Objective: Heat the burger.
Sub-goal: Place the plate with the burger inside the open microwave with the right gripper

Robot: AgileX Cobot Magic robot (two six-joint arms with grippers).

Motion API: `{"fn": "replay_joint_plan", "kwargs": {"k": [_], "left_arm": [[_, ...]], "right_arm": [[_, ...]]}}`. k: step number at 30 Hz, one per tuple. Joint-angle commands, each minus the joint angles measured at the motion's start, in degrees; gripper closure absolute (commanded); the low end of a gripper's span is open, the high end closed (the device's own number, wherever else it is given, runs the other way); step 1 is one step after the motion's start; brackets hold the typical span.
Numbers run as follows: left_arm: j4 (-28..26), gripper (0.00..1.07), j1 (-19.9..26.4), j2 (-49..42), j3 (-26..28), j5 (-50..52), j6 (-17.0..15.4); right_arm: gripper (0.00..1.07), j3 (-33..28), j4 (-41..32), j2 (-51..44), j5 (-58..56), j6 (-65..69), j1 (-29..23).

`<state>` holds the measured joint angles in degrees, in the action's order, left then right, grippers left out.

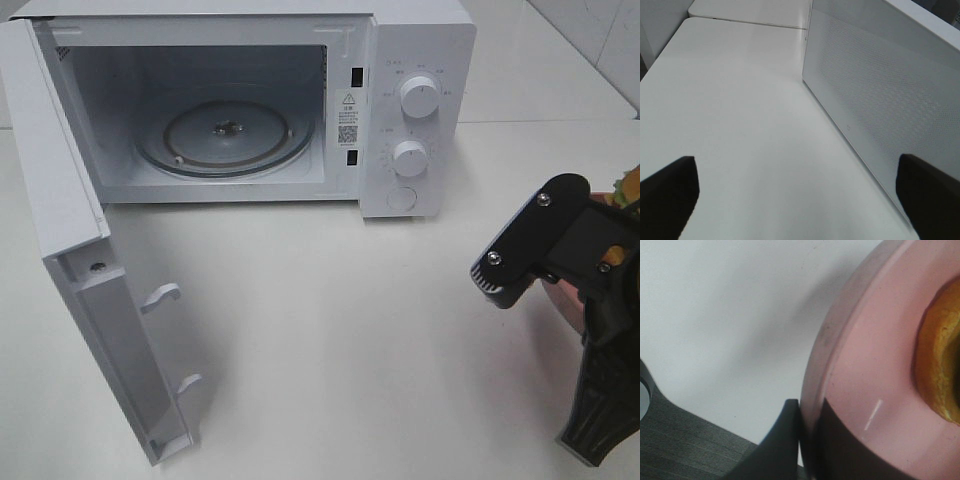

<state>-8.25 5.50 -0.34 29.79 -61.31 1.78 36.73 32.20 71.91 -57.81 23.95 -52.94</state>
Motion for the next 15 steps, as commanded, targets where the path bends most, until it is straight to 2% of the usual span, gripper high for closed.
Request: {"fn": "replay_joint_plan", "kwargs": {"k": [1, 7, 15], "left_arm": [[-0.29, 0.07, 0.29, -0.86, -0.23, 0.11, -0.11], [-0.29, 0.07, 0.29, -0.86, -0.23, 0.11, -0.11], [-0.29, 0.07, 0.29, -0.86, -0.23, 0.11, -0.11]], "right_arm": [[1.07, -0.06, 4.3, -0.52, -1.6, -0.86, -1.49], [1.07, -0.29, 4.3, -0.52, -1.83, -2.23, -4.87], [1.07, -3.55, 4.41, -2.98, -1.15, -3.27, -9.0]]}}
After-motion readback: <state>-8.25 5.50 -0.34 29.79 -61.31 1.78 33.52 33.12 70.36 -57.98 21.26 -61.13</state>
